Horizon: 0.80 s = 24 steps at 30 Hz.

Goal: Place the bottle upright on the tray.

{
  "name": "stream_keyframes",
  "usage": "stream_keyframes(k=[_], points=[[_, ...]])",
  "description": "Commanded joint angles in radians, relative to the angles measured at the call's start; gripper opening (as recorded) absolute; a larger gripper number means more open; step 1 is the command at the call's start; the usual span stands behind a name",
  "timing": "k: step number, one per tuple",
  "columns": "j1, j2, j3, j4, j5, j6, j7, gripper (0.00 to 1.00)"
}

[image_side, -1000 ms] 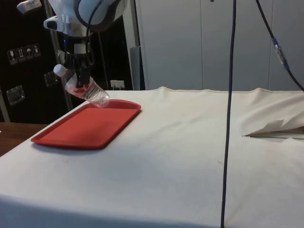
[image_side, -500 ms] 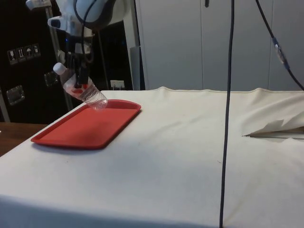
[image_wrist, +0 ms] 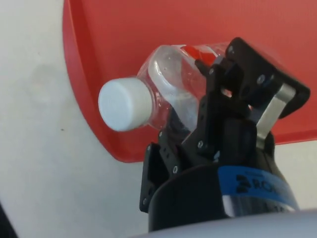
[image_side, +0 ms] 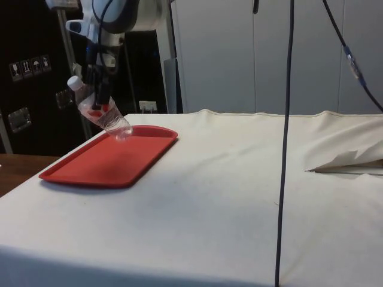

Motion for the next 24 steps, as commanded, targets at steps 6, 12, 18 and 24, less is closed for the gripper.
stream_keyframes(k=[6, 12, 18, 24], points=[[-0.017, 0.002, 0.017, 0.000, 0.107, 0.039, -0.074, 0.14], [-0.019, 0.004, 0.015, 0.002, 0.197, 0.047, -0.134, 0.14], [-0.021, 0.005, 0.012, 0.005, 0.270, 0.051, -0.185, 0.14], [-0.022, 0.006, 0.006, 0.010, 0.393, 0.052, -0.271, 0.14]])
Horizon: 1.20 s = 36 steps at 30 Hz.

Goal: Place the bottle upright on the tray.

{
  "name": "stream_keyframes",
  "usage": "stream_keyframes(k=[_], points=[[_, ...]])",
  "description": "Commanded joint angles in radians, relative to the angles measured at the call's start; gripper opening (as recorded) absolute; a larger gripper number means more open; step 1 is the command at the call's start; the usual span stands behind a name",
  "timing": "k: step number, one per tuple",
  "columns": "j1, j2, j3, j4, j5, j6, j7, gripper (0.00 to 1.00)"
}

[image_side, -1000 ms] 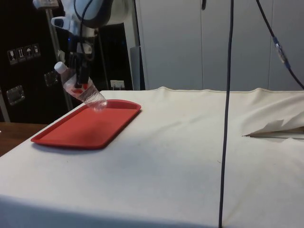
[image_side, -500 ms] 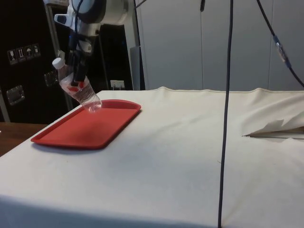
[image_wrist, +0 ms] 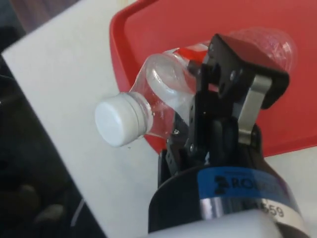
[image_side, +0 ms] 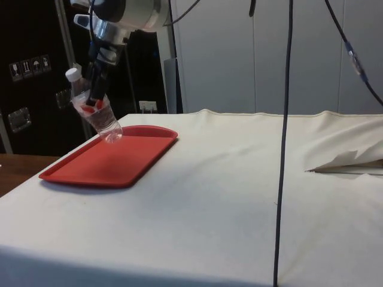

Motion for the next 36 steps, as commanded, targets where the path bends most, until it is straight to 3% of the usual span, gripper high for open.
stream_keyframes(k=[1, 2, 9, 10, 11, 16, 18, 28, 29, 30, 36], points=[[0.000, 0.000, 0.000, 0.000, 0.015, 0.000, -0.011, 0.14], [-0.013, 0.003, 0.018, 0.008, 0.040, 0.013, -0.033, 0.14], [-0.014, 0.001, 0.012, 0.010, 0.161, 0.013, -0.120, 0.14], [0.000, 0.000, -0.006, 0.003, 0.139, 0.000, -0.098, 0.14], [-0.013, 0.001, 0.010, 0.009, 0.177, 0.013, -0.131, 0.14], [-0.007, 0.001, 0.001, 0.005, 0.258, 0.018, -0.198, 0.14], [0.000, 0.000, -0.011, 0.002, 0.252, 0.000, -0.191, 0.14], [-0.009, 0.022, 0.005, 0.007, 0.336, 0.018, -0.262, 0.14], [0.001, 0.019, -0.011, 0.001, 0.320, 0.002, -0.245, 0.14], [-0.009, 0.024, 0.004, 0.007, 0.347, 0.017, -0.271, 0.14], [-0.010, 0.027, 0.002, 0.009, 0.433, 0.014, -0.341, 0.14]])
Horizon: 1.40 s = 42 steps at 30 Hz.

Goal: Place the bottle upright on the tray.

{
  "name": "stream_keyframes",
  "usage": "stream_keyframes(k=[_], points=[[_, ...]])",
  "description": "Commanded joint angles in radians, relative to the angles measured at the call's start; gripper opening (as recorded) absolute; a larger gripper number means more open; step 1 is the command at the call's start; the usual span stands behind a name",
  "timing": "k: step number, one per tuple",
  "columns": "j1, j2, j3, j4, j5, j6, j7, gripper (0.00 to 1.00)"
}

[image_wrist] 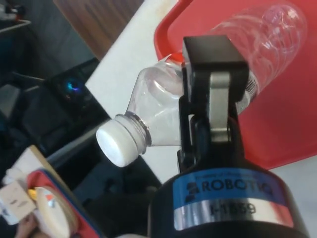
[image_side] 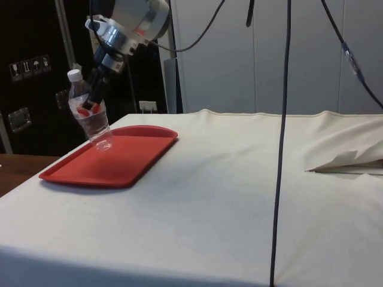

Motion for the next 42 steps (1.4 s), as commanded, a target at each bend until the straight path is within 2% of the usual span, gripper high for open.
stream_keyframes(k=[1, 2, 3, 4, 7, 11, 12, 13, 14, 21, 22, 23, 27, 30, 42], points=[[-0.010, -0.001, 0.014, 0.007, 0.023, 0.012, -0.024, 0.14], [0.000, 0.000, -0.001, 0.001, 0.013, 0.000, -0.011, 0.14], [-0.011, 0.000, 0.014, 0.007, 0.038, 0.013, -0.037, 0.14], [-0.012, 0.000, 0.015, 0.006, 0.051, 0.013, -0.049, 0.14], [-0.011, 0.003, 0.012, 0.002, 0.107, 0.012, -0.097, 0.14], [-0.009, 0.010, 0.008, 0.000, 0.155, 0.008, -0.137, 0.14], [-0.008, 0.012, 0.007, -0.001, 0.163, 0.007, -0.144, 0.14], [-0.001, 0.010, -0.004, -0.006, 0.145, -0.002, -0.125, 0.14], [-0.009, 0.017, 0.007, 0.001, 0.182, 0.007, -0.161, 0.14], [-0.008, 0.028, 0.003, 0.003, 0.237, 0.008, -0.215, 0.14], [0.000, 0.025, -0.007, -0.005, 0.219, -0.002, -0.195, 0.14], [-0.008, 0.029, 0.003, 0.003, 0.243, 0.008, -0.221, 0.14], [-0.007, 0.030, 0.001, 0.001, 0.278, 0.008, -0.256, 0.14], [0.000, 0.030, -0.009, -0.005, 0.271, -0.003, -0.247, 0.14], [-0.002, 0.030, -0.008, -0.005, 0.277, -0.008, -0.250, 0.14]])
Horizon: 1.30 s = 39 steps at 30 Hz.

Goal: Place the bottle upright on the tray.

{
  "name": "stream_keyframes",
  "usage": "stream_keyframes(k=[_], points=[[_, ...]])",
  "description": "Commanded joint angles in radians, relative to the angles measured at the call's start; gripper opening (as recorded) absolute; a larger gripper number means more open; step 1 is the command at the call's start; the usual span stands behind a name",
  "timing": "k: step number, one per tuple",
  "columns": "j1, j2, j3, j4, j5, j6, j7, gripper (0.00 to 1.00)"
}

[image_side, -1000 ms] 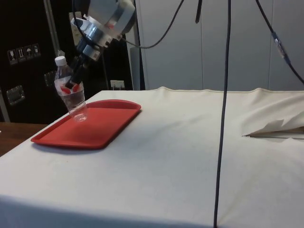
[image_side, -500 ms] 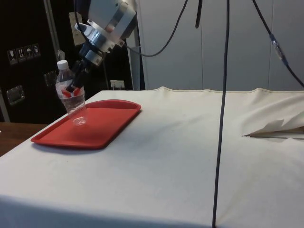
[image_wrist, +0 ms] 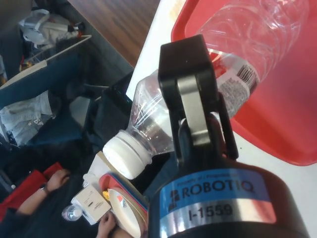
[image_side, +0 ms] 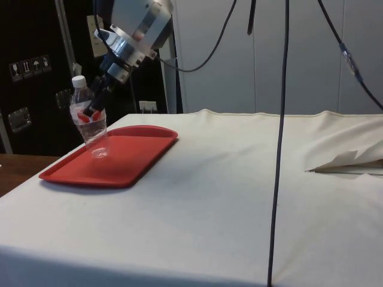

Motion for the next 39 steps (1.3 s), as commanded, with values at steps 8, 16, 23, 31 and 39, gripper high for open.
stream_keyframes(k=[8, 16, 23, 31, 39], points=[[-0.004, -0.001, -0.002, 0.002, 0.021, -0.017, -0.002, 0.14], [-0.005, -0.006, -0.023, -0.004, 0.055, -0.049, -0.008, 0.14], [-0.002, -0.004, -0.033, -0.001, 0.064, -0.067, -0.006, 0.14], [-0.002, 0.003, -0.034, 0.000, 0.064, -0.073, -0.007, 0.14], [-0.002, 0.002, -0.037, -0.004, 0.069, -0.085, -0.011, 0.14]])
